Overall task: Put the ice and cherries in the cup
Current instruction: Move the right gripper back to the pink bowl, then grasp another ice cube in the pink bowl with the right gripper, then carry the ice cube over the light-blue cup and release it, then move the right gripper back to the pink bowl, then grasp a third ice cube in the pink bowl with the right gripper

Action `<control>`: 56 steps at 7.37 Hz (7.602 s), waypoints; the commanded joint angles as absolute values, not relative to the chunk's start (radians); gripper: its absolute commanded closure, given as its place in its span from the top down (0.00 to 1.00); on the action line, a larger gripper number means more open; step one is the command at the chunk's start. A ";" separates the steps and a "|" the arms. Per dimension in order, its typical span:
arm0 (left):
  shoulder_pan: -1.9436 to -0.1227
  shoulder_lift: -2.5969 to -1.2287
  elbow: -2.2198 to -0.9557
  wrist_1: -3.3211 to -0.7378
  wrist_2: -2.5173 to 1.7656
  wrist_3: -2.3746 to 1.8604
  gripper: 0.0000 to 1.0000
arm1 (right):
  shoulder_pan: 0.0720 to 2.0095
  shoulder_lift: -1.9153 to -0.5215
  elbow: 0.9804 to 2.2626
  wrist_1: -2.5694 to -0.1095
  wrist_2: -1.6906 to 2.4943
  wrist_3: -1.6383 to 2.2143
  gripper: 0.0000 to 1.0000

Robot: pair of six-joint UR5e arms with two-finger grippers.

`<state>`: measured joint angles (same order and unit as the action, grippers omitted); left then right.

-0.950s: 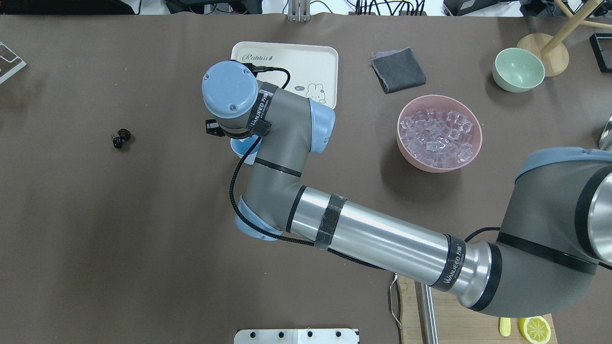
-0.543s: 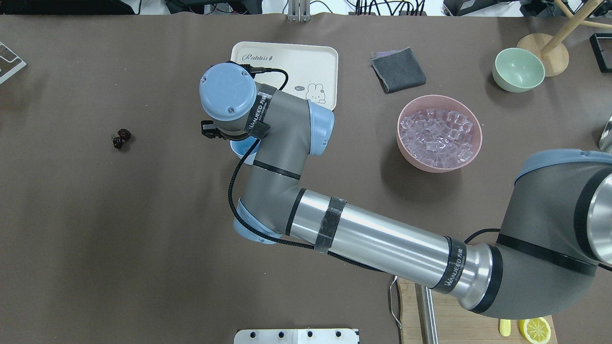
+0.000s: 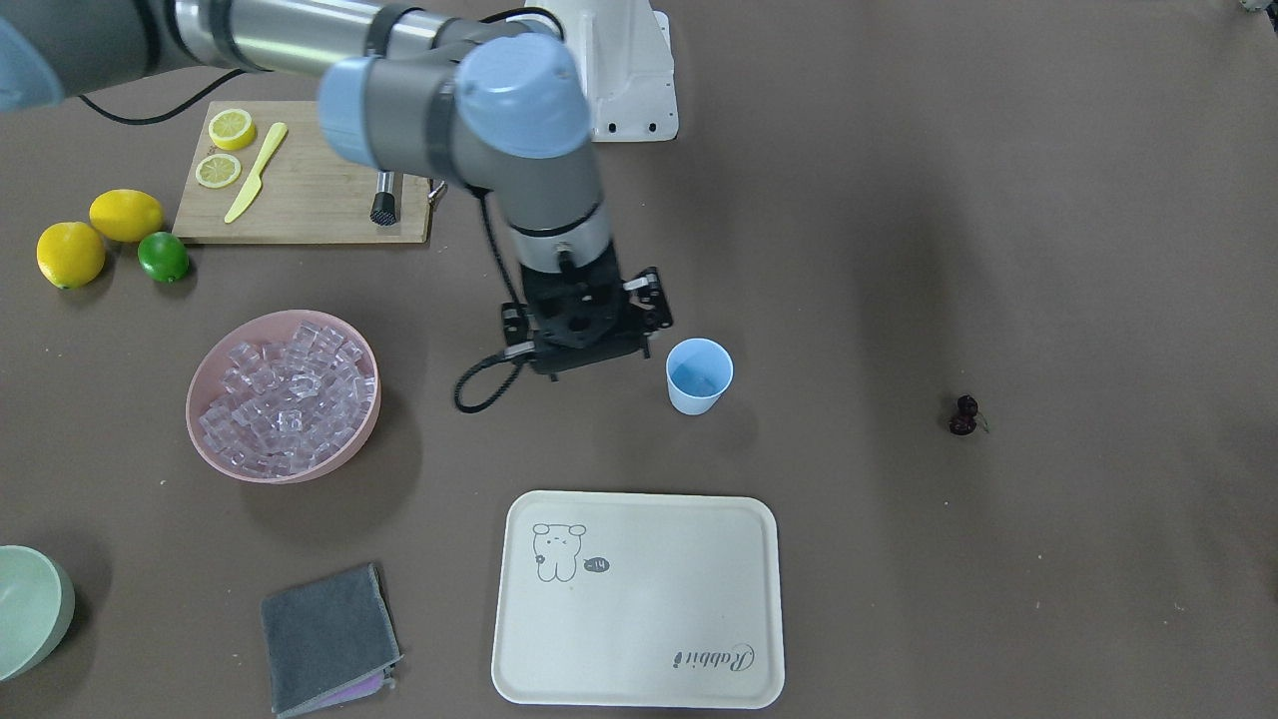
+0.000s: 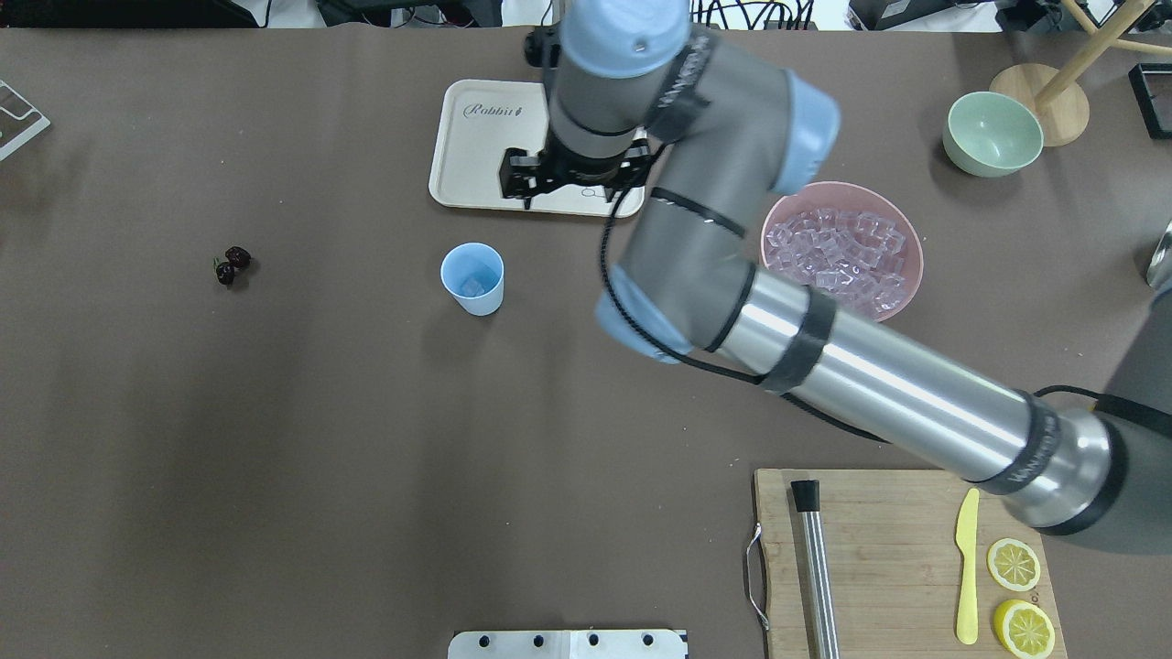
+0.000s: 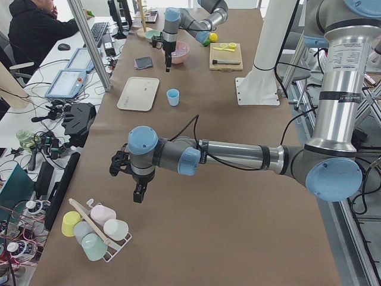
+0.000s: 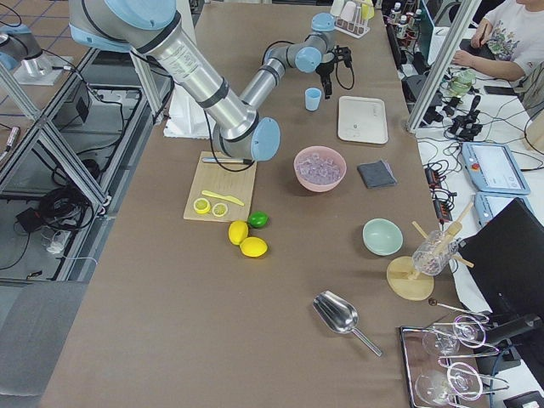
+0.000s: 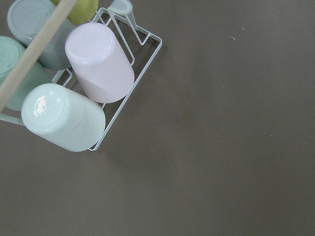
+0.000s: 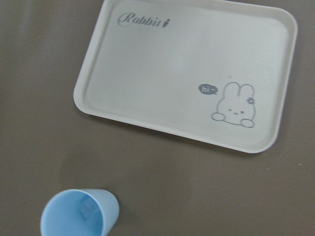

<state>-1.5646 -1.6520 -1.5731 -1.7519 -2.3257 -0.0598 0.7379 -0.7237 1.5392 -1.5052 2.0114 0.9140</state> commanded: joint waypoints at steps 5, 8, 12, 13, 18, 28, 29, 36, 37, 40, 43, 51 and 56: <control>-1.565 -1.654 -1.580 -1.753 -2.327 -0.060 0.98 | 0.884 -1.190 1.640 -1.230 2.168 0.758 0.99; -1.565 -1.654 -1.583 -1.753 -2.327 -0.060 0.98 | 0.867 -1.207 1.605 -1.229 2.149 0.727 0.99; -1.563 -1.654 -1.585 -1.753 -2.326 -0.058 0.98 | 0.827 -1.201 1.609 -1.229 2.108 0.727 0.95; -1.565 -1.654 -1.586 -1.753 -2.326 -0.060 0.98 | 0.827 -1.206 1.608 -1.229 2.108 0.718 0.89; -1.563 -1.654 -1.586 -1.753 -2.327 -0.058 0.98 | 0.828 -1.209 1.615 -1.229 2.106 0.719 0.33; -1.565 -1.646 -1.594 -1.753 -2.329 -0.060 0.98 | 0.628 -0.536 1.441 -1.674 1.862 1.033 0.00; -1.565 -1.649 -1.589 -1.753 -2.327 -0.058 0.98 | 0.573 -0.405 1.279 -1.623 1.808 1.093 0.00; -1.565 -1.638 -1.577 -1.753 -2.327 -0.052 0.98 | 0.495 -0.396 1.109 -1.420 1.672 1.074 0.20; -1.565 -1.638 -1.578 -1.753 -2.327 -0.052 0.98 | 0.497 -0.406 1.108 -1.420 1.657 1.049 0.72; -1.565 -1.644 -1.580 -1.753 -2.327 -0.058 0.98 | 0.576 -0.405 1.150 -1.454 1.728 1.051 0.99; -1.565 -1.644 -1.594 -1.753 -2.329 -0.060 0.98 | 0.803 -0.675 1.472 -1.557 2.055 1.005 0.98; -1.563 -1.643 -1.597 -1.766 -2.327 -0.060 0.98 | 0.899 -1.160 1.560 -1.259 2.117 0.811 0.98; -1.565 -1.638 -1.594 -1.766 -2.327 -0.057 0.98 | 0.821 -1.163 1.552 -1.259 2.036 0.808 0.98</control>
<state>-1.5639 -1.6391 -1.5946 -1.7656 -2.3271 -0.0575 0.8473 -1.1617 1.5618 -1.2589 2.0837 0.8109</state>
